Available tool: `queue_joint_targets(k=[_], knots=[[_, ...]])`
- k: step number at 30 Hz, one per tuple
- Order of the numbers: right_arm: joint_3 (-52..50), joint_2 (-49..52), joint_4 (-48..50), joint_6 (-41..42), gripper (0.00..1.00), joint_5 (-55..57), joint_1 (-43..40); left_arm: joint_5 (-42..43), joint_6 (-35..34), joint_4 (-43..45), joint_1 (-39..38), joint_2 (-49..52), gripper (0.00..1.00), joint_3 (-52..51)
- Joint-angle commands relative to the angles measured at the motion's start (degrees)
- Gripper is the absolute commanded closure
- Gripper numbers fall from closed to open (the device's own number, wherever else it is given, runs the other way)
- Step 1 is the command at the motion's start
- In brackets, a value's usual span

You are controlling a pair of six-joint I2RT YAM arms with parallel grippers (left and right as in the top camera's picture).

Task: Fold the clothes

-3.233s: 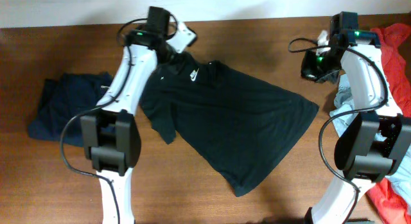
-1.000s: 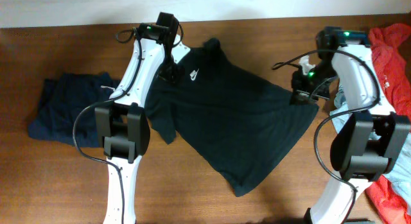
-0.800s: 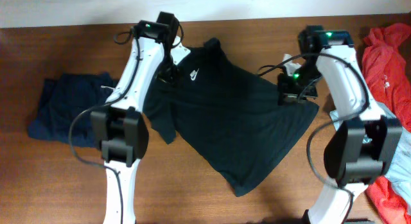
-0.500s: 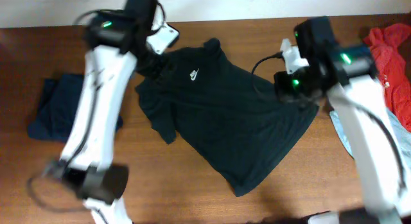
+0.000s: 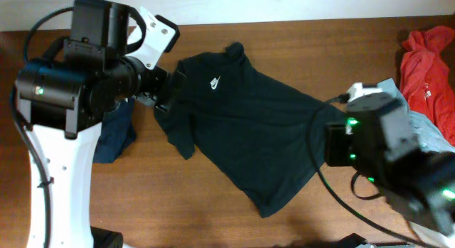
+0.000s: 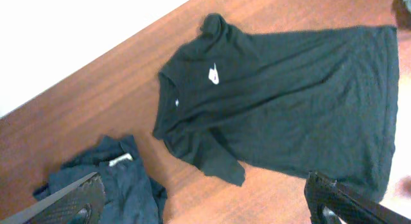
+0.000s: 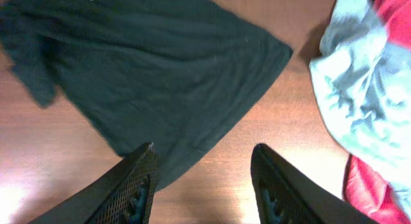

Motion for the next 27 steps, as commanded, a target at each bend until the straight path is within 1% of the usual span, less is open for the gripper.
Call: queue_joint_targets(k=[1, 3, 4, 6, 7, 9, 10, 11, 12, 15, 18, 22, 27], knots=[[-10.34, 3.17, 3.69, 4.76, 0.49, -0.85, 0.44, -0.57, -0.66, 1.73, 0.15, 1.05, 0.01, -2.01], [-15.96, 4.72, 9.05, 4.79, 0.50, -2.64, 0.31, -0.57, -1.62, 2.99, 0.13, 2.47, 0.01, -4.46], [-18.64, 5.77, 12.31, 4.81, 0.58, -3.69, -0.17, -0.57, -2.34, 3.80, 0.13, 3.32, 0.01, -6.08], [-22.86, 8.61, 17.97, 4.96, 0.79, -6.75, -1.77, -1.09, -2.62, 4.57, 0.13, 5.25, 0.01, -9.03], [-24.41, 10.56, 20.15, 4.92, 0.87, -9.38, -2.97, -2.38, -3.54, 4.87, 0.15, 6.21, 0.02, -10.40], [-25.88, 14.64, 21.40, 3.67, 0.94, -14.34, -5.01, -5.64, -6.19, 5.22, 0.15, 8.13, 0.04, -12.72], [-26.05, 16.63, 21.20, 1.95, 0.95, -16.46, -5.66, -6.43, -6.88, 5.22, 0.15, 8.68, 0.04, -13.20], [-26.05, 18.88, 20.74, -0.76, 0.96, -18.64, -6.14, -6.60, -7.15, 5.25, 0.15, 9.35, 0.09, -13.62], [-26.05, 20.70, 20.22, -2.84, 0.96, -20.28, -6.32, -6.56, -7.17, 5.42, 0.15, 9.94, 0.10, -13.92], [-26.51, 25.99, 19.43, -8.28, 0.96, -23.93, -5.53, -6.60, -7.15, 7.23, 0.15, 10.71, 0.11, -14.12], [-28.13, 29.62, 20.35, -8.55, 0.96, -24.11, -4.22, -6.62, -7.13, 9.38, 0.26, 10.75, 0.10, -14.12], [-31.08, 32.46, 22.10, -9.46, 0.96, -25.18, -3.56, -6.60, -7.13, 10.05, 0.52, 10.78, 0.10, -14.12], [-35.67, 33.16, 28.48, -9.42, 0.96, -25.62, -3.67, -6.58, -7.13, 10.03, 2.25, 10.78, 0.09, -14.12]])
